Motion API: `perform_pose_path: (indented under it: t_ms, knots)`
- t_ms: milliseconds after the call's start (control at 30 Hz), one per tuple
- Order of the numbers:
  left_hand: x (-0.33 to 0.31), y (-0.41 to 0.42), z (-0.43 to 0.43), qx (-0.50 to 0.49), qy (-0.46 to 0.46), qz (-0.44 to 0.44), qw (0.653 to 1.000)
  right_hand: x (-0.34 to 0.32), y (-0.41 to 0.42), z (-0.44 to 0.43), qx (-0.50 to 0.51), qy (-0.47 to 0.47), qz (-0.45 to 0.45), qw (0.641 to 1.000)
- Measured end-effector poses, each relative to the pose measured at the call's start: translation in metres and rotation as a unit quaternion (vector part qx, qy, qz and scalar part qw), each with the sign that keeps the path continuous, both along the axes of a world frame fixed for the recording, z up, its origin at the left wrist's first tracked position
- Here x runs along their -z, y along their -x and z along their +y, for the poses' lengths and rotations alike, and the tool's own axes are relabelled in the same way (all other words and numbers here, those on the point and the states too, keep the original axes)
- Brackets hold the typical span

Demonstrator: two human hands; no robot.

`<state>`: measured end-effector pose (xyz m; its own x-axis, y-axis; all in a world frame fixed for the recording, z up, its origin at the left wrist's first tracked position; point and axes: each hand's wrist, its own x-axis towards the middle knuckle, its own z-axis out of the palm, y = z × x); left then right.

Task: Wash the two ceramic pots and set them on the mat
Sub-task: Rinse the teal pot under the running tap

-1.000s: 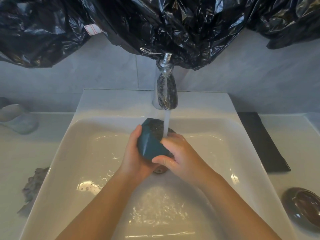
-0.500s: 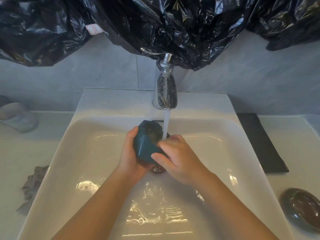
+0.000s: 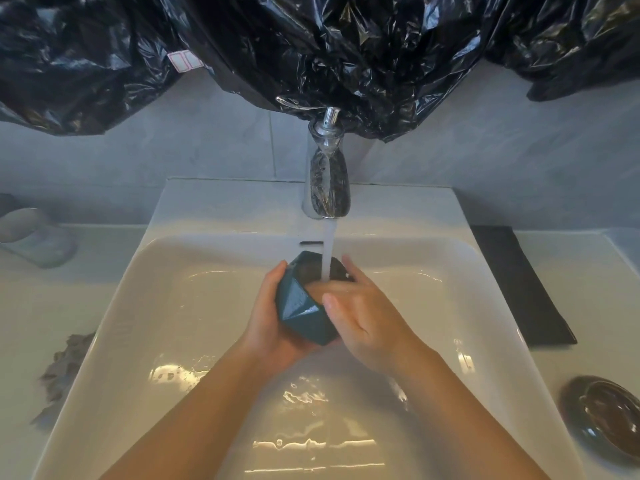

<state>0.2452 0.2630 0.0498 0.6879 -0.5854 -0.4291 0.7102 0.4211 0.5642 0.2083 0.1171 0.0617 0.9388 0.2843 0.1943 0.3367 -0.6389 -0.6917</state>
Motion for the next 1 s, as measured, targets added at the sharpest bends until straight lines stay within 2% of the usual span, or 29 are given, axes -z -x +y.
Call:
perform_pose_path:
  t_ms: [100,167,233,300,333,367,433,533,600,667,700,733,767,800,867,933,967,1000]
  knots:
    - [-0.001,0.001,-0.002,-0.015,0.014,0.004,1.000,0.003,-0.004,-0.005,0.076,0.004,-0.024,0.997]
    - [-0.002,-0.002,-0.001,-0.036,0.032,-0.003,0.999,0.003,-0.004,-0.009,0.144,-0.053,-0.014,0.988]
    - [-0.002,-0.003,0.002,-0.039,0.041,-0.007,0.998,0.001,-0.006,-0.009,0.188,-0.125,0.043,0.973]
    - [-0.002,-0.003,0.003,-0.029,0.024,-0.023,0.999,0.001,-0.009,-0.007,0.205,-0.193,0.158,0.946]
    - [-0.002,-0.002,0.004,-0.020,-0.001,-0.040,0.999,0.002,-0.010,-0.006,0.220,-0.197,0.200,0.934]
    - [-0.003,-0.002,0.005,-0.013,-0.035,-0.055,0.998,0.005,-0.011,-0.006,0.235,-0.166,0.203,0.936]
    - [-0.003,-0.002,0.005,-0.013,-0.108,-0.075,0.991,0.009,-0.013,-0.006,0.276,-0.054,0.148,0.948]
    - [-0.007,-0.002,-0.001,-0.027,-0.240,-0.148,0.959,0.007,-0.013,-0.007,0.313,0.024,0.094,0.945]
    - [-0.011,-0.002,-0.002,0.007,-0.329,-0.206,0.922,0.004,-0.012,-0.006,0.311,0.063,0.081,0.945]
    - [-0.014,-0.003,-0.001,0.046,-0.423,-0.270,0.864,0.002,-0.010,-0.001,0.299,0.092,0.077,0.947]
    - [-0.013,-0.004,-0.001,0.050,-0.479,-0.306,0.821,0.003,-0.008,0.003,0.288,0.088,0.080,0.950]
    - [-0.014,-0.005,0.000,0.041,-0.525,-0.335,0.781,0.003,-0.006,0.009,0.280,0.073,0.090,0.953]
    - [-0.014,-0.004,0.000,0.020,-0.549,-0.347,0.760,0.003,-0.005,0.013,0.275,0.037,0.108,0.955]
    - [-0.013,-0.005,0.001,-0.003,-0.553,-0.346,0.758,0.002,-0.005,0.015,0.274,-0.015,0.135,0.952]
    - [-0.014,-0.004,0.000,-0.041,-0.519,-0.322,0.791,0.002,-0.005,0.014,0.275,-0.118,0.194,0.934]
    - [-0.014,-0.003,-0.001,-0.066,-0.484,-0.312,0.815,-0.002,-0.004,0.013,0.277,-0.176,0.221,0.918]
    - [-0.014,-0.003,0.000,-0.069,-0.487,-0.321,0.809,-0.003,-0.004,0.012,0.278,-0.187,0.214,0.917]
    - [-0.016,-0.004,0.001,-0.066,-0.509,-0.344,0.787,-0.005,-0.003,0.011,0.281,-0.187,0.200,0.920]
